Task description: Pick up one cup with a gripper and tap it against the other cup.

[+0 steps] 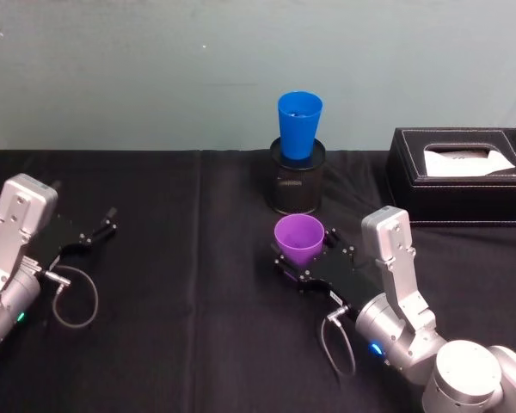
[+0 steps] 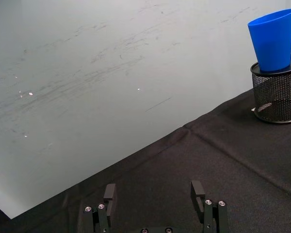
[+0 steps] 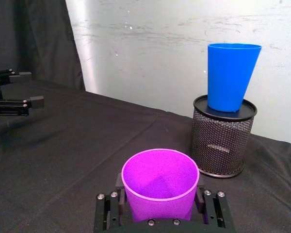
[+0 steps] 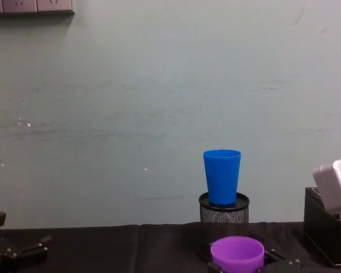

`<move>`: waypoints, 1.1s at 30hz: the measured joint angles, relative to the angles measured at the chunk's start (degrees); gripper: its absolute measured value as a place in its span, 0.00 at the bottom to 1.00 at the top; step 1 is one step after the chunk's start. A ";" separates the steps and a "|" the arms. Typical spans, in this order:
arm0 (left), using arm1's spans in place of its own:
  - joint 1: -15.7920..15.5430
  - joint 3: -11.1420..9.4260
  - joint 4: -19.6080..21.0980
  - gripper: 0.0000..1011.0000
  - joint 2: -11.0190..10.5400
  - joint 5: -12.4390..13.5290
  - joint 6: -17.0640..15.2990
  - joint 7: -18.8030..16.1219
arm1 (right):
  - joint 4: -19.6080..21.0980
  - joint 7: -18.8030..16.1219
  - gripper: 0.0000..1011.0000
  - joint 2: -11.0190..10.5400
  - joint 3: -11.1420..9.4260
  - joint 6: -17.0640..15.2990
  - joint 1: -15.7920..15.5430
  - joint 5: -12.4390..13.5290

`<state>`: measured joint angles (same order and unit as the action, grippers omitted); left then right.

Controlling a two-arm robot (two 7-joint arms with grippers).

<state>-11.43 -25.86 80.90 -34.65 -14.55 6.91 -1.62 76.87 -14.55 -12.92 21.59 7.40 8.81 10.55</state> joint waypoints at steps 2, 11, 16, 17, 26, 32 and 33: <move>0.00 0.00 0.00 0.99 0.00 0.00 0.00 0.00 | 0.10 -0.13 0.84 0.23 -0.37 -0.32 -0.09 -0.14; 0.00 0.00 0.00 0.99 0.00 0.00 0.00 0.00 | 3.32 -0.81 0.99 0.74 -2.33 -2.31 -0.97 -0.15; 0.00 0.00 0.00 0.99 0.00 0.00 0.00 0.00 | 9.29 0.45 0.99 0.30 -4.63 -4.68 -2.28 0.23; 0.00 0.00 0.00 0.99 0.00 0.00 0.00 0.00 | 10.25 0.84 0.99 0.24 -5.16 -5.23 -2.48 0.31; 0.00 0.00 0.00 0.99 0.00 0.00 0.00 0.00 | 16.25 7.18 0.99 0.68 -11.72 -12.24 -3.64 0.20; 0.00 0.00 0.00 0.99 0.00 0.00 0.00 0.00 | 12.48 8.42 0.99 1.60 -12.81 -13.72 -2.67 -1.16; 0.00 0.00 0.00 0.99 0.00 0.00 0.00 0.00 | 11.87 8.41 0.99 1.78 -12.81 -13.62 -2.47 -1.32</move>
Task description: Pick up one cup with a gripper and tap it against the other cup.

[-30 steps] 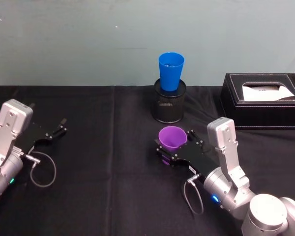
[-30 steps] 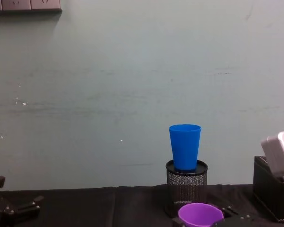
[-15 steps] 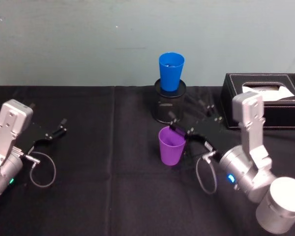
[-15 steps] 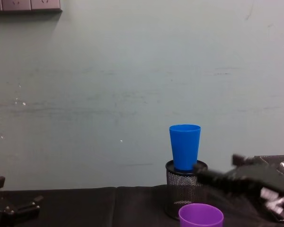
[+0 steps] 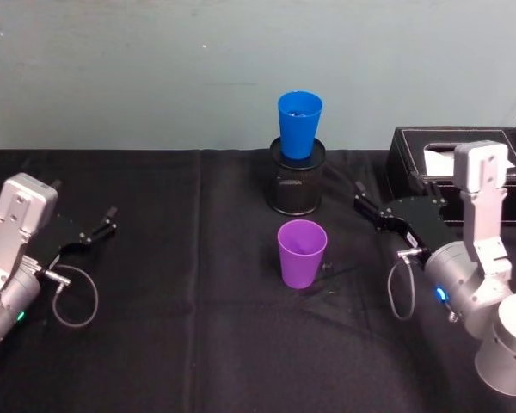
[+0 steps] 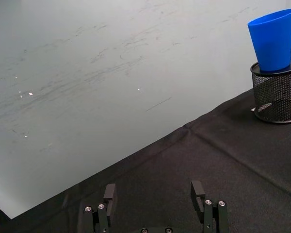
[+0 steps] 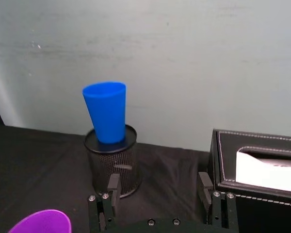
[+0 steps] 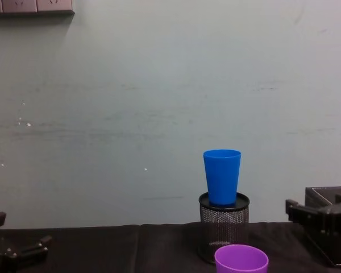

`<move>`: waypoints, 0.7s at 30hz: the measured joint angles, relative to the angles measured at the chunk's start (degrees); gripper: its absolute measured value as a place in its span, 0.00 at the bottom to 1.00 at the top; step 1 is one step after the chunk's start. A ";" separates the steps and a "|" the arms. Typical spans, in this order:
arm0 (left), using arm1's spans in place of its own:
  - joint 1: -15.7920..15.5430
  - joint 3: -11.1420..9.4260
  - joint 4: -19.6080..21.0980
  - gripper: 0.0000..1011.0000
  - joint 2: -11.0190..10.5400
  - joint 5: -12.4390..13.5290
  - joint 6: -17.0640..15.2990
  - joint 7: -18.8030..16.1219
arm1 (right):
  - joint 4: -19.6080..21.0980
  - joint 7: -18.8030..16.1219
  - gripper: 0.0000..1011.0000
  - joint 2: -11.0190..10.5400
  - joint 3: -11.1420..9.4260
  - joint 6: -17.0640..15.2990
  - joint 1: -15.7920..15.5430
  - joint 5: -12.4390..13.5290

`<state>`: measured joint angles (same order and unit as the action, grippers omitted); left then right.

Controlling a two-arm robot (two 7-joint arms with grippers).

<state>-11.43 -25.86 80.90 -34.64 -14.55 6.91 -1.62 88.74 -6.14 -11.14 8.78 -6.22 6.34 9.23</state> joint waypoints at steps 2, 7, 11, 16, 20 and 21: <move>0.00 0.00 0.00 0.99 0.00 0.00 0.00 0.00 | -1.68 -0.01 0.99 0.52 0.06 0.96 0.55 -0.66; 0.00 0.00 0.00 0.99 0.00 0.00 0.00 0.00 | -2.04 0.00 0.99 0.67 0.09 1.34 0.74 -0.92; 0.00 0.00 0.00 0.99 0.00 0.00 0.00 0.00 | -1.79 0.00 0.99 0.59 0.08 1.13 0.65 -0.81; 0.00 0.00 0.00 0.99 0.00 0.00 0.00 0.00 | -1.62 -0.01 0.99 0.51 0.05 1.03 0.60 -0.73; 0.00 0.00 0.00 0.99 0.00 0.00 0.00 0.00 | -1.54 -0.02 0.99 0.47 0.03 0.88 0.56 -0.70; 0.00 0.00 0.00 0.99 0.00 0.00 0.00 0.00 | -1.50 -0.03 0.99 0.45 0.02 0.85 0.55 -0.68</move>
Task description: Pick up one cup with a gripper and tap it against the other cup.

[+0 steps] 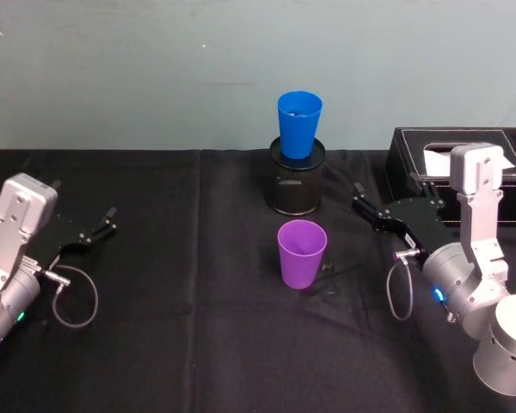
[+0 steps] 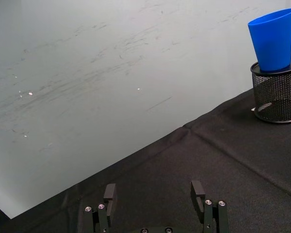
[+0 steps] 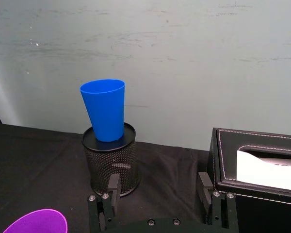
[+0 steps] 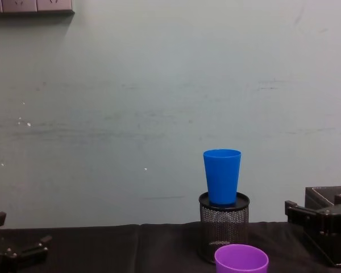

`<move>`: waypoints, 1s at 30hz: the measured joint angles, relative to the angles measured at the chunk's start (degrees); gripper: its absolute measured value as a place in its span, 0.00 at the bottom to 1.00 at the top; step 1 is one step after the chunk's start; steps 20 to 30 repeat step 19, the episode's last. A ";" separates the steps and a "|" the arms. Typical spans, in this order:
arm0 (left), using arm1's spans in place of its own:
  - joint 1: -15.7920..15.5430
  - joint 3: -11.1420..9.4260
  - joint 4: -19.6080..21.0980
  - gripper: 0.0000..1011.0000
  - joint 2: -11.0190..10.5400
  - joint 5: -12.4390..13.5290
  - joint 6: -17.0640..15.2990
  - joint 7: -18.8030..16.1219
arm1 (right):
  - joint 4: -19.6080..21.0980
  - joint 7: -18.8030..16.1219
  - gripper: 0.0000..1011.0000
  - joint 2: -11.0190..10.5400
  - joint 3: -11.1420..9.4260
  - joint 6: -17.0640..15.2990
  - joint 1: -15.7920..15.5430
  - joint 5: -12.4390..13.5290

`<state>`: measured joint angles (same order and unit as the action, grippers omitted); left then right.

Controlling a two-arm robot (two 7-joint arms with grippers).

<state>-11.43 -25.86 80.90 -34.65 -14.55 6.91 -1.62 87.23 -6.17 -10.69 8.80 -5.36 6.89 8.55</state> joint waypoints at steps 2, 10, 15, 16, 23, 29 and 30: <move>0.00 0.00 0.00 0.99 0.00 0.00 0.00 0.00 | 0.04 0.00 0.99 -0.01 0.00 -0.03 -0.01 0.02; 0.00 0.00 0.00 0.99 0.00 0.00 0.00 0.00 | 0.16 -0.03 0.99 -0.04 -0.03 -0.13 -0.05 0.12; 0.00 0.00 0.00 0.99 0.00 0.00 0.00 0.00 | 0.20 -0.04 0.99 -0.06 -0.03 -0.16 -0.08 0.15; 0.00 0.00 0.00 0.99 0.00 0.00 0.00 0.00 | 0.21 -0.04 0.99 -0.07 -0.03 -0.16 -0.08 0.16; 0.00 0.00 0.00 0.99 0.00 0.00 0.00 0.00 | 0.23 -0.04 0.99 -0.09 -0.03 -0.18 -0.08 0.19; 0.00 0.00 0.00 0.99 0.00 0.00 0.00 0.00 | 0.23 -0.04 0.99 -0.09 -0.03 -0.18 -0.08 0.19; 0.00 0.00 0.00 0.99 0.00 0.00 0.00 0.00 | 0.23 -0.04 0.99 -0.09 -0.03 -0.18 -0.08 0.19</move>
